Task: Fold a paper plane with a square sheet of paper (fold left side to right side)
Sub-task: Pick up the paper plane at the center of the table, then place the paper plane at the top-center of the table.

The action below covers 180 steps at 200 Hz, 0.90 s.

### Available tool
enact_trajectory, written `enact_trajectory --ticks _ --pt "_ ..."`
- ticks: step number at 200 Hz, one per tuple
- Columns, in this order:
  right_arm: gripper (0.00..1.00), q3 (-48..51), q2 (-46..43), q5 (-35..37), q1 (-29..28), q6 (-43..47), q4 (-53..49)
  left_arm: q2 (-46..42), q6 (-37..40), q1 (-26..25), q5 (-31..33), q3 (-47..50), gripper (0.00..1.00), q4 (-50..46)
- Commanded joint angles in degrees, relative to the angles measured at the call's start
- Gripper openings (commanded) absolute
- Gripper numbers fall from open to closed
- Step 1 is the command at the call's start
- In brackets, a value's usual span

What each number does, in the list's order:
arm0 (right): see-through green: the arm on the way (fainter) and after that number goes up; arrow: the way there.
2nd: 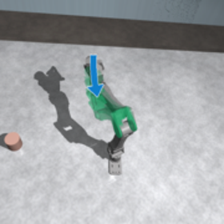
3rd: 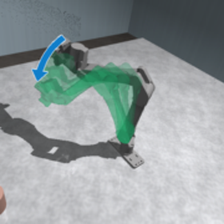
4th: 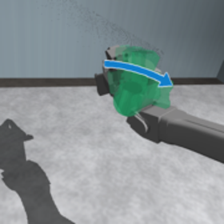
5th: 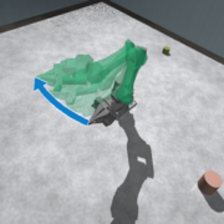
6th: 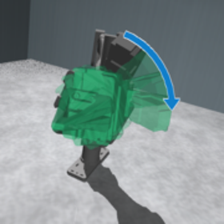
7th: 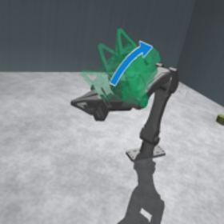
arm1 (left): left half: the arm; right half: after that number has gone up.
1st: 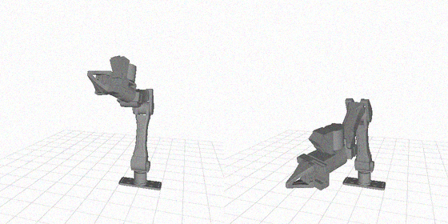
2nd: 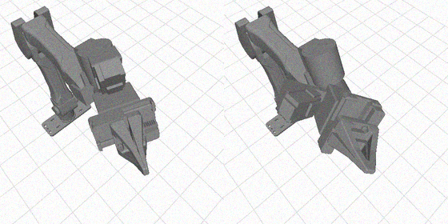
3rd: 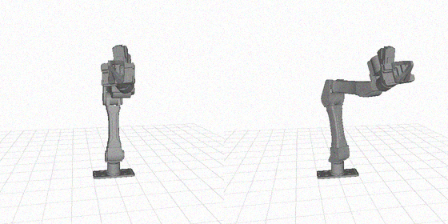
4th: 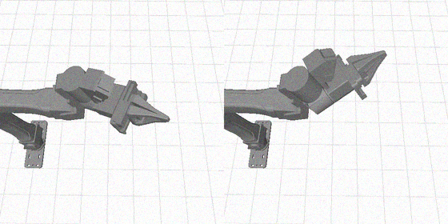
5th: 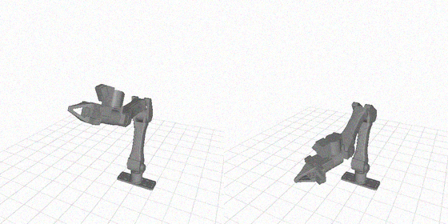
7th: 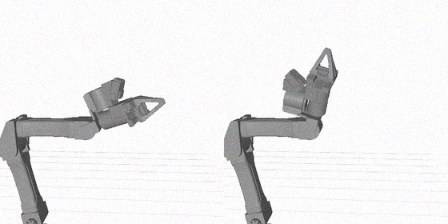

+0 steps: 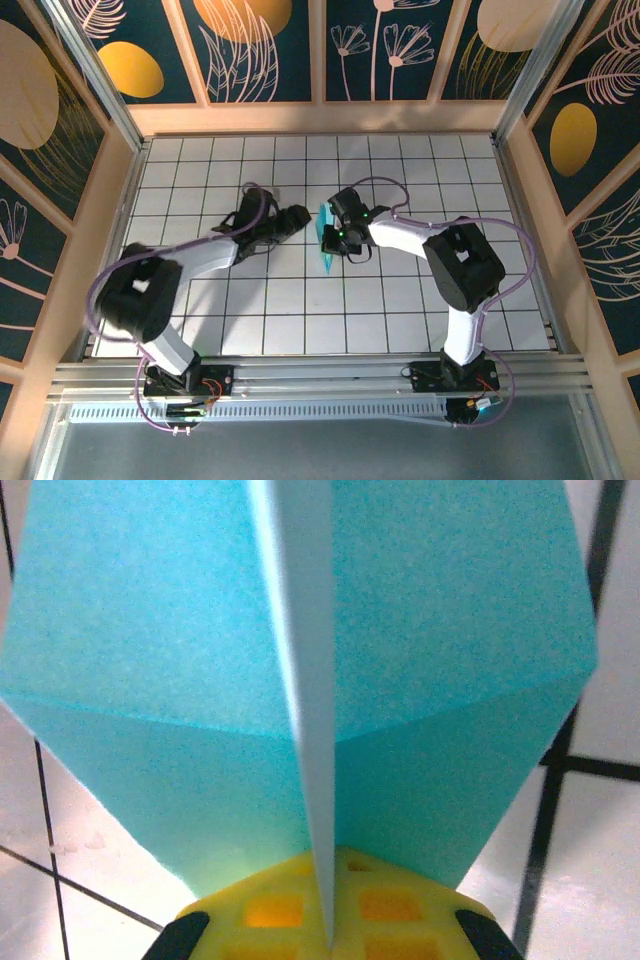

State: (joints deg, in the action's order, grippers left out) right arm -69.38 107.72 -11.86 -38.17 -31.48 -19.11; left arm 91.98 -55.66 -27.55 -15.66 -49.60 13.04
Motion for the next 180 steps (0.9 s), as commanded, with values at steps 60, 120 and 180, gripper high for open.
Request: enact_trajectory --ticks 60,120,180 --pt "0.04 -23.2 9.5 11.4 4.5 7.2 -22.3 -18.4 12.0 3.6 17.8 5.0 0.71 -19.8" --pt "0.04 -39.2 21.5 12.5 8.3 11.5 -32.1 -22.4 12.7 3.6 19.1 7.6 0.73 -22.1" --pt "0.05 -39.2 24.3 12.3 10.5 12.7 -31.8 -19.6 12.9 3.6 17.3 6.7 0.73 -21.6"
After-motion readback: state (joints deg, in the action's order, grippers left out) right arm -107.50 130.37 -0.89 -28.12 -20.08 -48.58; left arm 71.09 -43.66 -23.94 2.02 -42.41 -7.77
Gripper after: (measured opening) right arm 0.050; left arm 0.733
